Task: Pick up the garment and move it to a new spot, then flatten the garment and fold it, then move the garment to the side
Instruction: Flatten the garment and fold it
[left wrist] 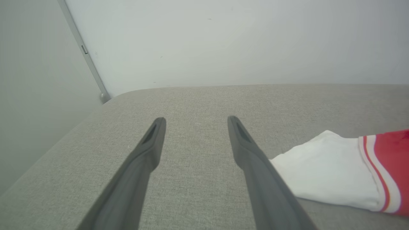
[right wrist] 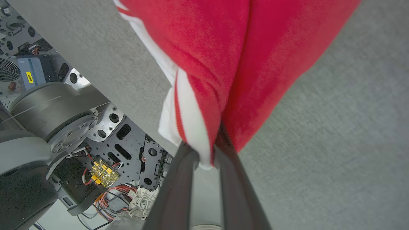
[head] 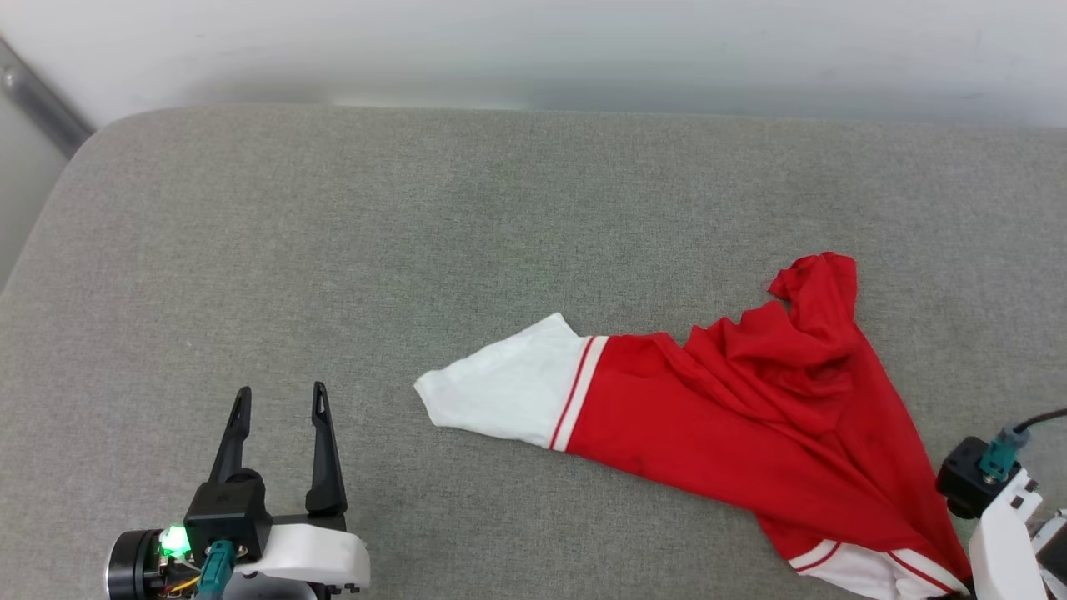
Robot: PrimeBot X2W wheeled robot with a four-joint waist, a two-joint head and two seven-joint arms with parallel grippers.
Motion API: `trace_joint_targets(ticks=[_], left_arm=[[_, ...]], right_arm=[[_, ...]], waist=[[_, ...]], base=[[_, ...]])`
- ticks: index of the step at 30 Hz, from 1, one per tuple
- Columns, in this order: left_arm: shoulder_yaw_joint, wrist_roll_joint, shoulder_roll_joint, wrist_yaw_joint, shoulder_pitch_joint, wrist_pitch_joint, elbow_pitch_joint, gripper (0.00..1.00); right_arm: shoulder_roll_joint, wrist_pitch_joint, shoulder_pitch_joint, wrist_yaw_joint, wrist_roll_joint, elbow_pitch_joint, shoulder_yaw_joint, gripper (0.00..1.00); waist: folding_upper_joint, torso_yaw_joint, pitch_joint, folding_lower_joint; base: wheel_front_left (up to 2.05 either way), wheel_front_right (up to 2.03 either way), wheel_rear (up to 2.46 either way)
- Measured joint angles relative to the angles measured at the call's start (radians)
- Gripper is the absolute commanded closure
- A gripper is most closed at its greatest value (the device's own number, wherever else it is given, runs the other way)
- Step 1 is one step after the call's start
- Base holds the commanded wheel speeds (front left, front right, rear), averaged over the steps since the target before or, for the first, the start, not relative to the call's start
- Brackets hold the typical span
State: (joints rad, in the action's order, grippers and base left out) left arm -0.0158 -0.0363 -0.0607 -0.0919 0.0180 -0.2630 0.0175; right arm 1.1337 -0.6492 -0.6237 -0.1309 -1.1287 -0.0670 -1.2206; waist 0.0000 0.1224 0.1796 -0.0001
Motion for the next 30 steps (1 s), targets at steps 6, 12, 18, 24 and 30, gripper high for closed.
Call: trace_joint_targets(ticks=[6,12,18,24,30], left_arm=[[0.0,0.006,0.0,0.001,0.009,0.0,0.004,0.0],[0.001,0.01,-0.004,-0.002,0.028,0.0,0.008,0.0],[-0.005,0.015,-0.004,-0.005,0.038,0.0,-0.003,0.0],[-0.011,0.016,-0.004,-0.005,0.031,0.0,-0.016,0.0],[-0.024,0.014,-0.002,-0.003,-0.004,0.0,-0.019,0.0]], right_arm=[[-0.109,0.15,0.112,0.0,0.035,0.155,0.083,0.0],[-0.059,0.173,0.114,0.0,0.055,0.025,0.21,0.0],[0.019,0.153,0.11,0.0,0.049,-0.11,0.414,0.0],[-0.012,-0.02,0.051,0.0,0.123,-0.085,0.532,0.0],[-0.145,-0.227,-0.018,0.0,0.22,0.049,0.497,0.0]], waist=[[0.0,-0.009,-0.002,0.0],[0.0,-0.031,-0.03,0.0],[0.0,-0.035,-0.036,0.0],[0.0,-0.024,-0.006,0.0],[0.0,-0.005,0.042,0.0001]], base=[[0.0,0.0,0.0],[0.0,0.0,0.0],[0.0,0.0,0.0],[0.0,0.0,0.0],[0.0,0.0,0.0]])
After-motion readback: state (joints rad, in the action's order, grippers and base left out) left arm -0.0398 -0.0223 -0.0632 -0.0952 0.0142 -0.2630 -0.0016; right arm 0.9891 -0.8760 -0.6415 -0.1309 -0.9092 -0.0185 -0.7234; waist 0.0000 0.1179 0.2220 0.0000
